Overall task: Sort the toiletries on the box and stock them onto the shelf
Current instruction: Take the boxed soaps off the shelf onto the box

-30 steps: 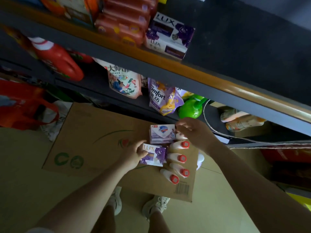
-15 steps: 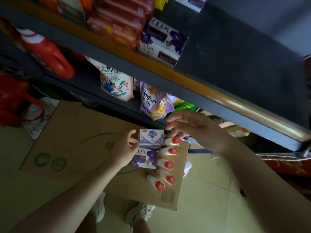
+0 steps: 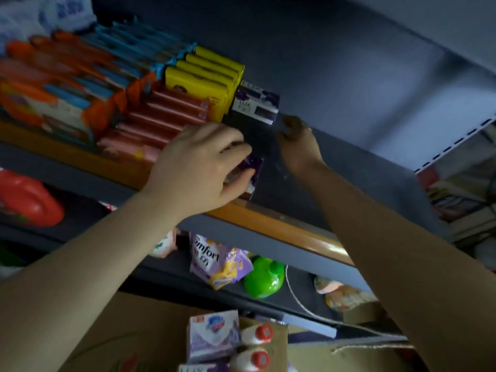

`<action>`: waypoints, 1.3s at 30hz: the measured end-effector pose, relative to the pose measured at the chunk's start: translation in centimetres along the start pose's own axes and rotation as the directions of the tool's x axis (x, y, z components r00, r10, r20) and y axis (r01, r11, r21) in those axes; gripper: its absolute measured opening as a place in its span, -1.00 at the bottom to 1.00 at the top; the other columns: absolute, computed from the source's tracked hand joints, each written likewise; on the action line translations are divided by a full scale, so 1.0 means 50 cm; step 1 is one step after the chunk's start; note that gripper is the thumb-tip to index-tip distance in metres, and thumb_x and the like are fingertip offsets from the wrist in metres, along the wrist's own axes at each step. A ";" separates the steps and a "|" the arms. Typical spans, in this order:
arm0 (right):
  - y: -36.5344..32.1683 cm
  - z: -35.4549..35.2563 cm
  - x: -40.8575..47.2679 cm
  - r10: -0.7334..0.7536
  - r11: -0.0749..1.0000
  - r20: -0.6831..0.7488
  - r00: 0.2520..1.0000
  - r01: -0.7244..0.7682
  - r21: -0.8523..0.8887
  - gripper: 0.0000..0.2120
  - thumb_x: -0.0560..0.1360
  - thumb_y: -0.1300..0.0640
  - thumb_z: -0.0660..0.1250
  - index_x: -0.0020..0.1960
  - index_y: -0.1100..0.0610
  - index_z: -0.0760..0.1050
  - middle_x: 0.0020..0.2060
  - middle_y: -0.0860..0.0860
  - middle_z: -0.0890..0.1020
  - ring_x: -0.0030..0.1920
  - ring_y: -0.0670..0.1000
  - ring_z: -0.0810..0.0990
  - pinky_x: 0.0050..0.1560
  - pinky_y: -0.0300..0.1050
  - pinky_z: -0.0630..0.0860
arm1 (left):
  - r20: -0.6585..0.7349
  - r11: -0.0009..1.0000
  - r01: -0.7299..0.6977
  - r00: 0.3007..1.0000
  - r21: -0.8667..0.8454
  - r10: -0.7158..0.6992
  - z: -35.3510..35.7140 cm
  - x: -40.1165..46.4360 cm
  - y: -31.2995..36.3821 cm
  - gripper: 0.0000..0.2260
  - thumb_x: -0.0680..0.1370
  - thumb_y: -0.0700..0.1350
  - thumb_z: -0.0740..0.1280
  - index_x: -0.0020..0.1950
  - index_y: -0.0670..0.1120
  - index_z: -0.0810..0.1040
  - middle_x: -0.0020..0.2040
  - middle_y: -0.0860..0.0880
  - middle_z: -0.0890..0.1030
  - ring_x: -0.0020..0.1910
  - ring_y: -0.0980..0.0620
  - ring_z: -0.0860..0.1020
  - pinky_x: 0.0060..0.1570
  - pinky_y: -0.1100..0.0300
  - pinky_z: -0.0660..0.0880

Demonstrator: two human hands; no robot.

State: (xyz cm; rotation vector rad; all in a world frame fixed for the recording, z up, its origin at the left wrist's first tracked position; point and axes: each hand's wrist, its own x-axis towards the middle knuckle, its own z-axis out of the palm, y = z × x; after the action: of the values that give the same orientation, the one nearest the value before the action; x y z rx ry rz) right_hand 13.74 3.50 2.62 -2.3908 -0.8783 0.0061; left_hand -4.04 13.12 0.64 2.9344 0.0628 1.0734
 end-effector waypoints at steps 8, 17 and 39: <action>0.026 0.053 0.185 -0.047 0.996 -0.043 0.998 0.044 -0.075 -0.55 0.52 0.04 0.27 0.35 0.20 0.35 0.29 0.18 0.44 0.29 0.20 0.40 0.28 0.05 0.36 | 0.018 0.998 0.066 0.998 0.001 -0.066 0.019 0.001 -0.005 -0.66 0.49 0.01 0.14 -0.05 -0.12 0.64 -0.05 -0.09 0.64 -0.14 -0.09 0.59 -0.27 0.14 0.46; 0.021 0.048 0.235 -0.028 0.917 0.145 0.989 0.082 -0.389 -0.10 0.26 -0.30 0.44 0.44 0.11 0.25 0.37 0.13 0.25 0.37 0.16 0.24 0.29 -0.06 0.31 | 0.003 0.993 0.115 0.993 0.014 -0.115 0.024 -0.004 -0.004 -0.70 0.46 -0.02 0.15 -0.15 -0.12 0.63 -0.15 -0.05 0.64 -0.23 -0.06 0.56 -0.31 0.16 0.41; -0.032 -0.118 -0.386 -0.314 0.931 -0.004 0.949 0.308 0.197 -0.33 0.27 -0.17 0.44 0.21 0.09 0.23 0.18 0.01 0.29 0.25 -0.06 0.30 0.23 -0.44 0.25 | 0.700 0.025 0.757 0.615 -0.653 -0.362 -0.166 -0.060 0.172 -0.66 0.30 0.19 0.40 0.01 0.10 0.53 -0.06 0.09 0.66 -0.09 0.20 0.62 -0.04 0.23 0.54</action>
State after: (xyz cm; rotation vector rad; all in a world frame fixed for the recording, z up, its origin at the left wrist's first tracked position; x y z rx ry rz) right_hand -1.16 -10.06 4.70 -2.0529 -1.2044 0.0012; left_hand -11.41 4.43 5.29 1.5668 0.4374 0.1889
